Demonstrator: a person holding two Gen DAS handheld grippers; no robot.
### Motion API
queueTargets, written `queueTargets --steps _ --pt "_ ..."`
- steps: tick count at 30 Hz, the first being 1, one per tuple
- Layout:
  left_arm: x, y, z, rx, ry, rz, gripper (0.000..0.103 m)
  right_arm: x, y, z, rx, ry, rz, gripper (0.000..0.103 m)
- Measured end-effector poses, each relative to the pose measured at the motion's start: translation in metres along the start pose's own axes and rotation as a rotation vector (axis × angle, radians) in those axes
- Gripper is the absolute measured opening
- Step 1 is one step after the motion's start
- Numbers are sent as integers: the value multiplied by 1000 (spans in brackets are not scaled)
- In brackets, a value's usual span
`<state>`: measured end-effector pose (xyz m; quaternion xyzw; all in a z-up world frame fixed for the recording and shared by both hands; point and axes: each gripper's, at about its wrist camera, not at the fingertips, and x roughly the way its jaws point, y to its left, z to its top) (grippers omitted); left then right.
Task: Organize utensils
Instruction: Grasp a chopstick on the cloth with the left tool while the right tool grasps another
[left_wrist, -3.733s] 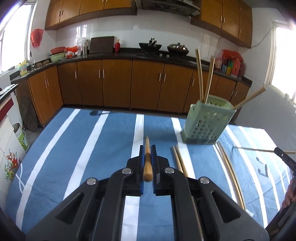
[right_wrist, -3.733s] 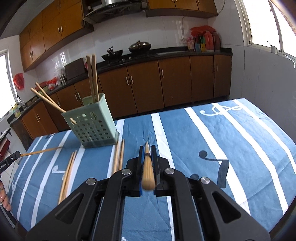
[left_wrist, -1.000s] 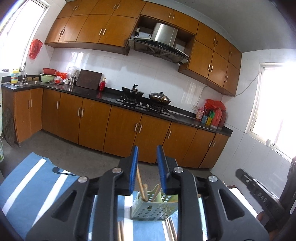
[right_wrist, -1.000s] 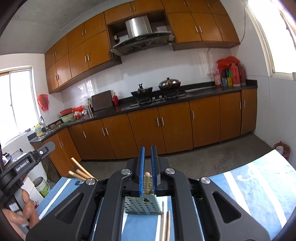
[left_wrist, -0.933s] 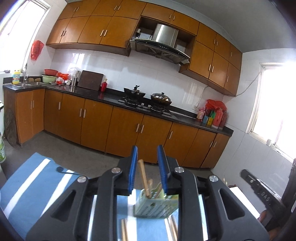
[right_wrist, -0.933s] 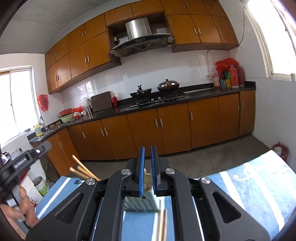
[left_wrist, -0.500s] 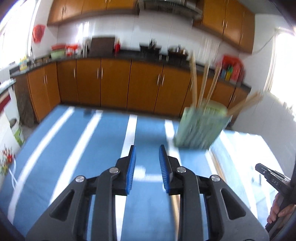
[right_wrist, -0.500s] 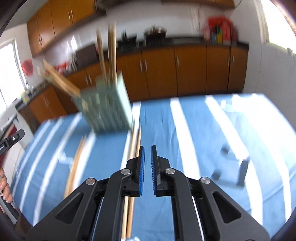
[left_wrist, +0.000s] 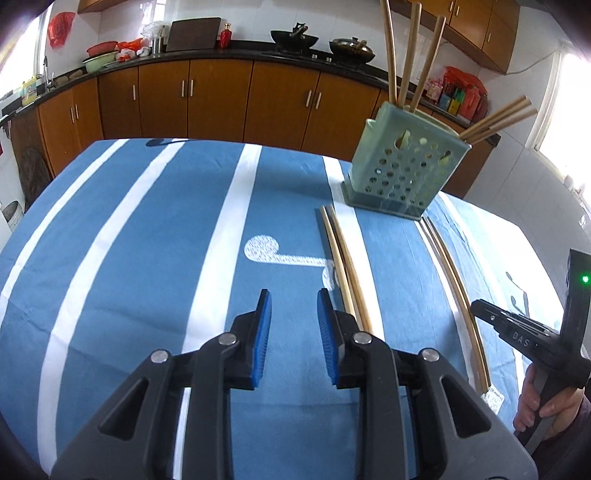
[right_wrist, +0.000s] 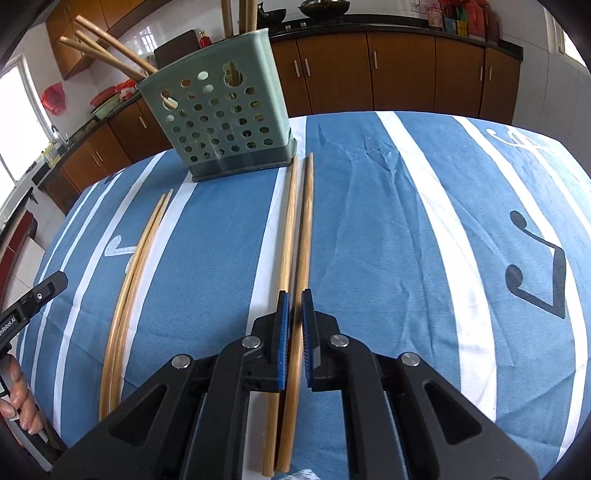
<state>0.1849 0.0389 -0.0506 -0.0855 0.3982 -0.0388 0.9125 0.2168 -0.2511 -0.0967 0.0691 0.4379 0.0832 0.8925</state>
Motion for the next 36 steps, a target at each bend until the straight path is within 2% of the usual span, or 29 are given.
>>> queueTargets --steps 5,9,13,17,20,22,24,30,36 --pt "4 -4 -3 8 16 -16 27 4 -6 -2 -17 0 -37 8" --pt "8 -13 -5 27 32 -48 27 2 -16 0 -9 -24 -135 7" --pt "14 -27 -11 66 58 -73 27 -2 -37 1 68 -28 -143 7" --pt "25 -40 -19 96 93 -78 27 -3 -39 -1 57 -30 -150 7" --pt "32 -46 -23 112 118 -61 26 -3 -41 0 58 -31 -149 7" --pt "37 -48 -25 123 127 -43 20 -3 -41 0 59 -31 -146 7" --pt "39 -50 -27 144 117 -6 10 -3 -40 0 59 -31 -146 7" --pt "46 -35 -13 121 97 59 8 -1 -38 1 49 -35 -144 7" --pt "56 8 16 42 73 141 8 2 -37 4 30 -49 -152 7"
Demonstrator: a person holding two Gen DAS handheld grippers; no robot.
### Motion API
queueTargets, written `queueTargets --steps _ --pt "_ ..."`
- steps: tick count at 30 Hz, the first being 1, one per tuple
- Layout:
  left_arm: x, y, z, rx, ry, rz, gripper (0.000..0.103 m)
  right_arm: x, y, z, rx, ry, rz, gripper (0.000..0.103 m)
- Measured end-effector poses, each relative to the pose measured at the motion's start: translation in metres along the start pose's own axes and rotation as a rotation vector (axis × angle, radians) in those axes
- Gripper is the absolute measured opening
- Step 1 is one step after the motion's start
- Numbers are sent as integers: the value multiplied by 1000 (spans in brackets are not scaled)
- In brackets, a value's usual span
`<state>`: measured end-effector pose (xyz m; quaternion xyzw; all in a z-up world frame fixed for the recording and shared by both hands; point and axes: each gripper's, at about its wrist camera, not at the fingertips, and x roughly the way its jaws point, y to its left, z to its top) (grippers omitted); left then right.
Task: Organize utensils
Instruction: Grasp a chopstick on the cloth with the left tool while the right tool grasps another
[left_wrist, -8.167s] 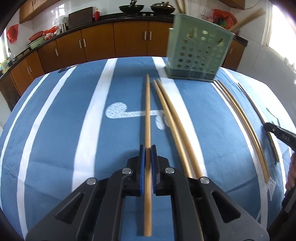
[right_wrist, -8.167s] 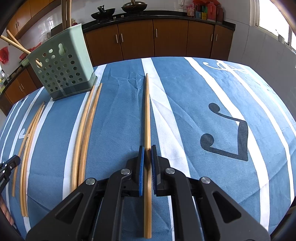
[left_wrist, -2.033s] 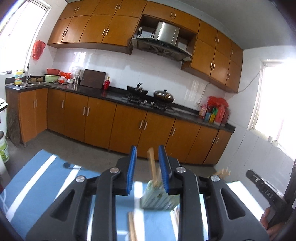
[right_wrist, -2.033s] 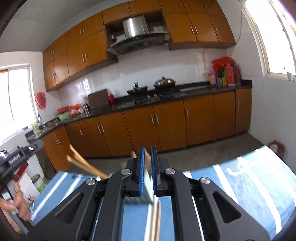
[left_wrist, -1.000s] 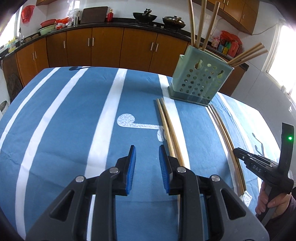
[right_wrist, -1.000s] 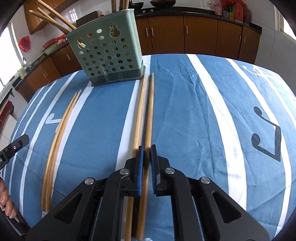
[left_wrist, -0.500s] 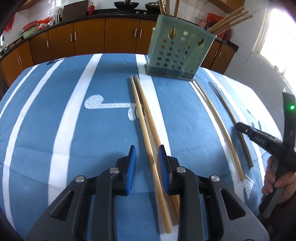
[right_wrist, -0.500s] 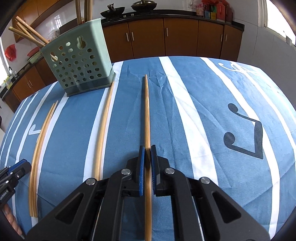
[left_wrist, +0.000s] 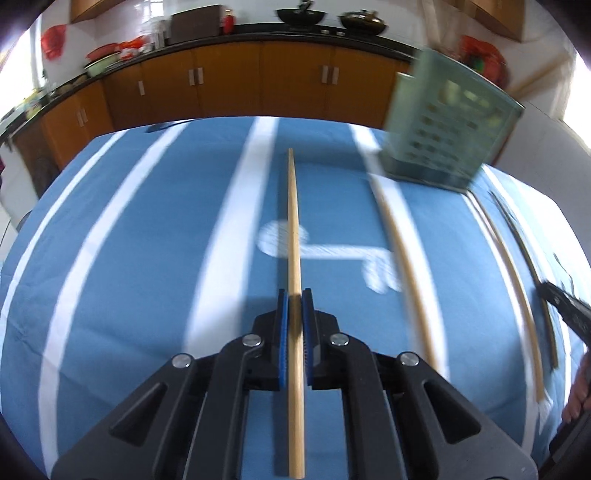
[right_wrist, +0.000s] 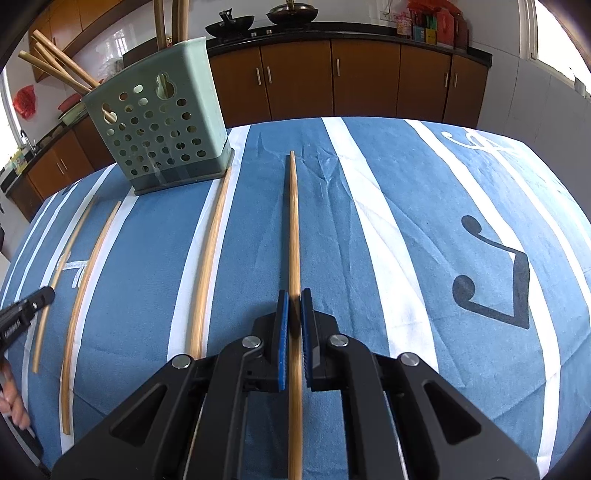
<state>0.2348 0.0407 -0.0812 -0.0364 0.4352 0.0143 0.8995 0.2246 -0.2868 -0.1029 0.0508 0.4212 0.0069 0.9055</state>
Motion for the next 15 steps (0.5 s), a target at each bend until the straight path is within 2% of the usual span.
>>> queueTargets --steps 15 --pt "1 16 2 -26 -19 -41 10 1 -1 0 -3 -17 3 8"
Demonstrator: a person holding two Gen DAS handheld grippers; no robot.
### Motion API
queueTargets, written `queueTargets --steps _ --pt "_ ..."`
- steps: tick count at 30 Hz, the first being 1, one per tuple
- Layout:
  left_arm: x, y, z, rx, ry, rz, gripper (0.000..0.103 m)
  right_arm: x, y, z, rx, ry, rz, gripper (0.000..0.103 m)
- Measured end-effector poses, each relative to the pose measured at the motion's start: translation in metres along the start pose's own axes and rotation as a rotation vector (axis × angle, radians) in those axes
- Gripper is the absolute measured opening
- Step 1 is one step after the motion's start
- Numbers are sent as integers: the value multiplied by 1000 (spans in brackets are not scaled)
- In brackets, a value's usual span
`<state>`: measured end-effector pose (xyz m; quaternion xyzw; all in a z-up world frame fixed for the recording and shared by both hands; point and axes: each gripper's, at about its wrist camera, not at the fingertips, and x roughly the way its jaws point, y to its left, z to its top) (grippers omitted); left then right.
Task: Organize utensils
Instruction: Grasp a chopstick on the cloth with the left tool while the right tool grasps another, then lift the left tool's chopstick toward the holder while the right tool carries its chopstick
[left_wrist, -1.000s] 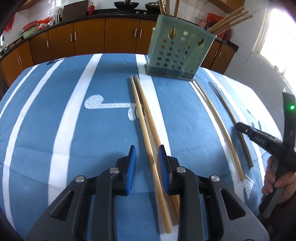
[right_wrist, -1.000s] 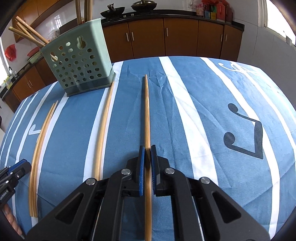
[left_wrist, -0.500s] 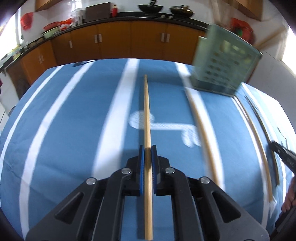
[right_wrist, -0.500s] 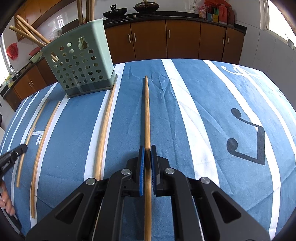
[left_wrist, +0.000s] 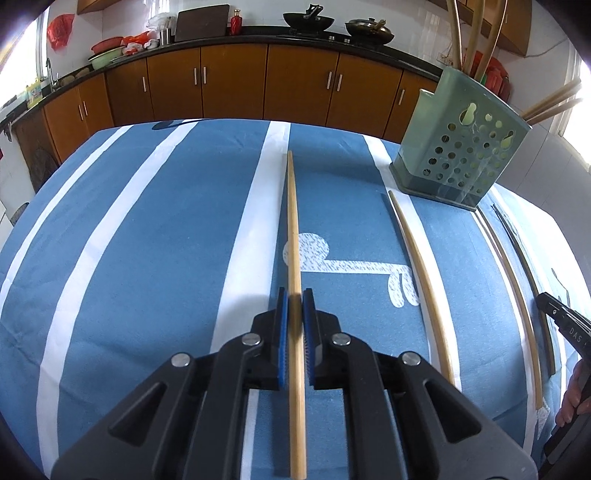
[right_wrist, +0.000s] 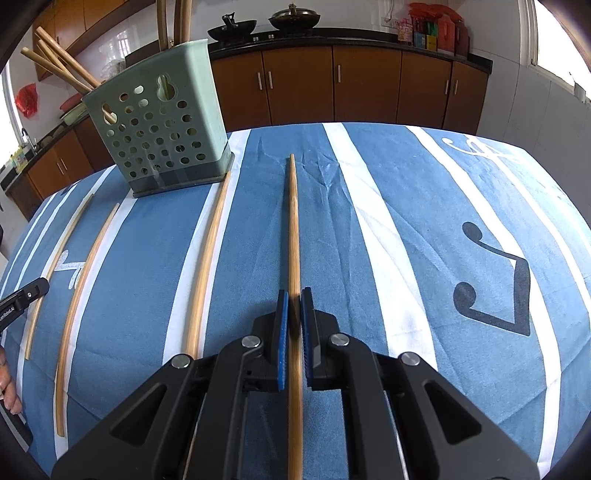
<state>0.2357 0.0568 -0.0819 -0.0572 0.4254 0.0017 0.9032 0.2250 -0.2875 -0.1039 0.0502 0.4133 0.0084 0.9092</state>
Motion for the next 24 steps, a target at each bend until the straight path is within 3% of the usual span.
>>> queueTargets --steps 20,24 --pt "0 3 -2 -17 -5 -19 10 -3 -2 -2 16 1 10 9" --pt "-7 -3 -11 33 -1 4 10 -10 -1 -9 8 2 6 9"
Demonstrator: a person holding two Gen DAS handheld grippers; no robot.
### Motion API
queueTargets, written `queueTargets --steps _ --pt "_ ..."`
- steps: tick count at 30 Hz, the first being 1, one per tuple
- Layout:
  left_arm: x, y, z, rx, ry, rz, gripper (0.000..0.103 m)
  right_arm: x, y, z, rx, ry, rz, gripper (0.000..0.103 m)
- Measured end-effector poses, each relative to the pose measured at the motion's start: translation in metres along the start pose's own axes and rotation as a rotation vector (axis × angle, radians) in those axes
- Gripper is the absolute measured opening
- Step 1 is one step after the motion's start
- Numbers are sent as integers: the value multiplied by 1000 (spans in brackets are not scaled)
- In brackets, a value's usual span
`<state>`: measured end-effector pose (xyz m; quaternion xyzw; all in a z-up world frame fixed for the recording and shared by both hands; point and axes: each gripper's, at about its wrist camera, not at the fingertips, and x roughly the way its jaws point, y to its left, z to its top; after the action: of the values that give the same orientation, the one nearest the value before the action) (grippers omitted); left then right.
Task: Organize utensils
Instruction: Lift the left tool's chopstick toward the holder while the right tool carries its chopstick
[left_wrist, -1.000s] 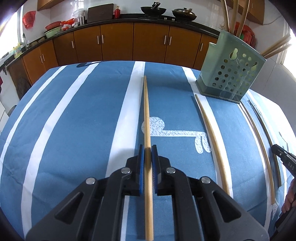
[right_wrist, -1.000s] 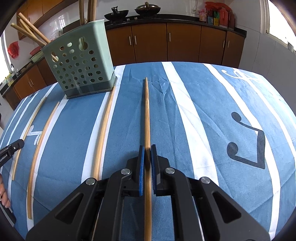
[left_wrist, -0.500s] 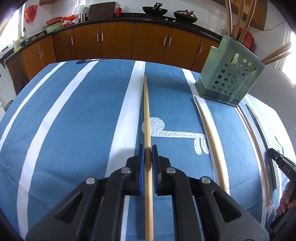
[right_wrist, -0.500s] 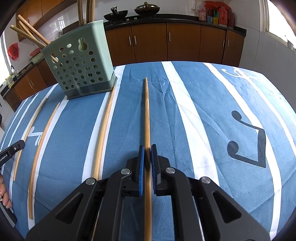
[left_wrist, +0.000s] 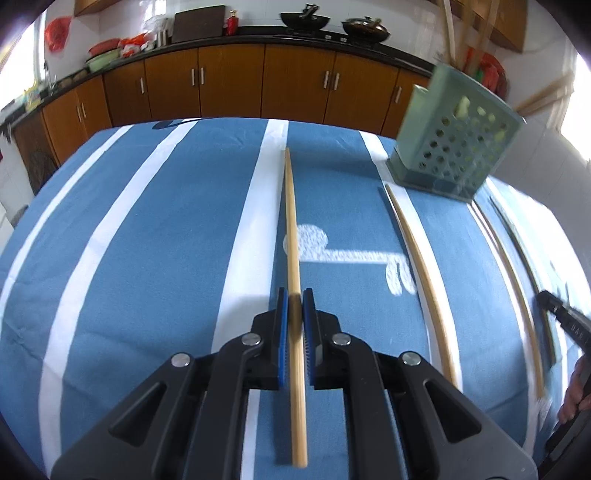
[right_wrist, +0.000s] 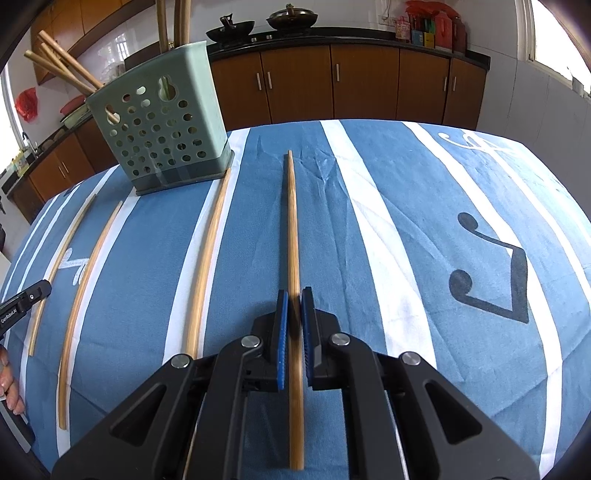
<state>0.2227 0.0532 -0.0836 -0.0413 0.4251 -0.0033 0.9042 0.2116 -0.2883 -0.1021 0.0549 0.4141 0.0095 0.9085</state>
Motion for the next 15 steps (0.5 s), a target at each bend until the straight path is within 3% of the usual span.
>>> queueTargets --steps 11,15 --pt "-15 -1 -21 22 12 4 8 -8 0 -5 -11 9 -11 8" --pt "-23 5 -16 -3 26 -10 8 -23 -5 0 9 -37 -4 8"
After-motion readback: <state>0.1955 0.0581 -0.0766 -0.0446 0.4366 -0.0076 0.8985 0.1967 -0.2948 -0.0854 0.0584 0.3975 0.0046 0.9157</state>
